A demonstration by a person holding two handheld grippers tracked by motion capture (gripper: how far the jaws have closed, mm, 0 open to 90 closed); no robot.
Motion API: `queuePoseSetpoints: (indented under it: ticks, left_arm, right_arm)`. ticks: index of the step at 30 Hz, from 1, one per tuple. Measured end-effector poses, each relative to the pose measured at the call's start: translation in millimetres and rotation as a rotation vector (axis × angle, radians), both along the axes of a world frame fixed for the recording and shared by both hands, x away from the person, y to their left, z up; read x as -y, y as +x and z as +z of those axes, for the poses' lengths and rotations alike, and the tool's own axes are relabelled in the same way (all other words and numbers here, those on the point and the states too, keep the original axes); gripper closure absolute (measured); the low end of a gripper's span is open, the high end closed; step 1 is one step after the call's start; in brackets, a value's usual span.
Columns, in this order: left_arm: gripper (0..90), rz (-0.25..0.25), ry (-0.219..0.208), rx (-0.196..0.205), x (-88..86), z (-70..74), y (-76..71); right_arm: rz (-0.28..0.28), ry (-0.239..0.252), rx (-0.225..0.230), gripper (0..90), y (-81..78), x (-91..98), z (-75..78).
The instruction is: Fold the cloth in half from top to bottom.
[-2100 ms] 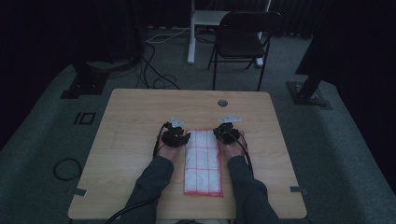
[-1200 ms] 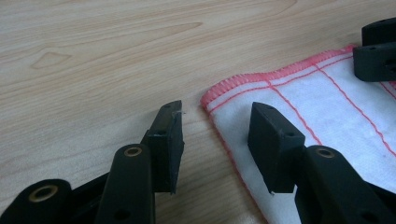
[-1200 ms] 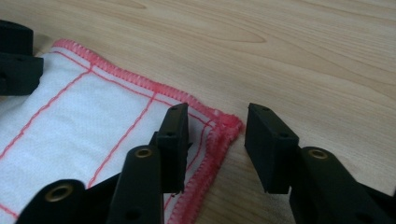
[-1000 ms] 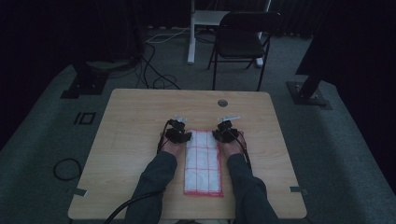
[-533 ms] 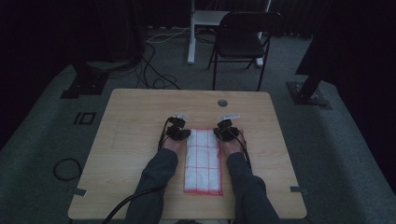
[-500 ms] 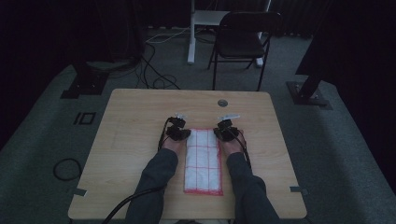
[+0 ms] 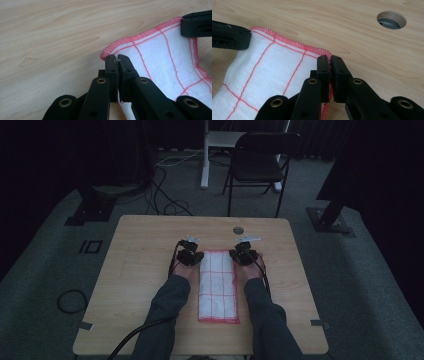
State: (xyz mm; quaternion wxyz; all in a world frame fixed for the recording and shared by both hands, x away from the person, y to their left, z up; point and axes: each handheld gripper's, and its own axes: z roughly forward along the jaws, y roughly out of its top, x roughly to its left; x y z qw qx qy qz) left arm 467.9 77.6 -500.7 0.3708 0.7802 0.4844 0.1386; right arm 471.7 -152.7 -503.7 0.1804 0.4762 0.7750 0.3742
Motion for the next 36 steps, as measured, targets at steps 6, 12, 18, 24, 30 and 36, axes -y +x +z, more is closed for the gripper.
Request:
queuePoseSetpoints:
  ticks: [6,12,18,24,30,36]
  left_arm:
    - [87.9,-0.009,-0.016,0.03,1.9,11.0,-0.1]
    - [87.8,-0.017,-0.037,0.049,1.7,16.3,-3.9]
    - [87.8,-0.05,-0.033,0.08,4.4,23.6,-13.5]
    - [87.7,-0.077,-0.041,0.1,4.7,29.4,-25.9]
    - [87.7,-0.09,-0.067,0.111,2.3,32.2,-34.6]
    - [87.7,-0.098,-0.079,0.124,0.2,37.6,-43.7]
  right_arm:
    - [-0.017,0.011,0.022,86.6,0.2,3.1,7.5]
    - [-0.013,0.021,0.035,86.5,-4.3,5.7,11.1]
    - [-0.002,0.042,0.043,86.4,-13.1,12.4,12.9]
    - [0.015,0.069,0.052,86.3,-23.6,18.4,14.3]
    - [0.027,0.117,0.056,86.4,-31.0,25.4,15.1]
    - [0.045,0.139,0.071,86.5,-40.9,28.2,19.8]
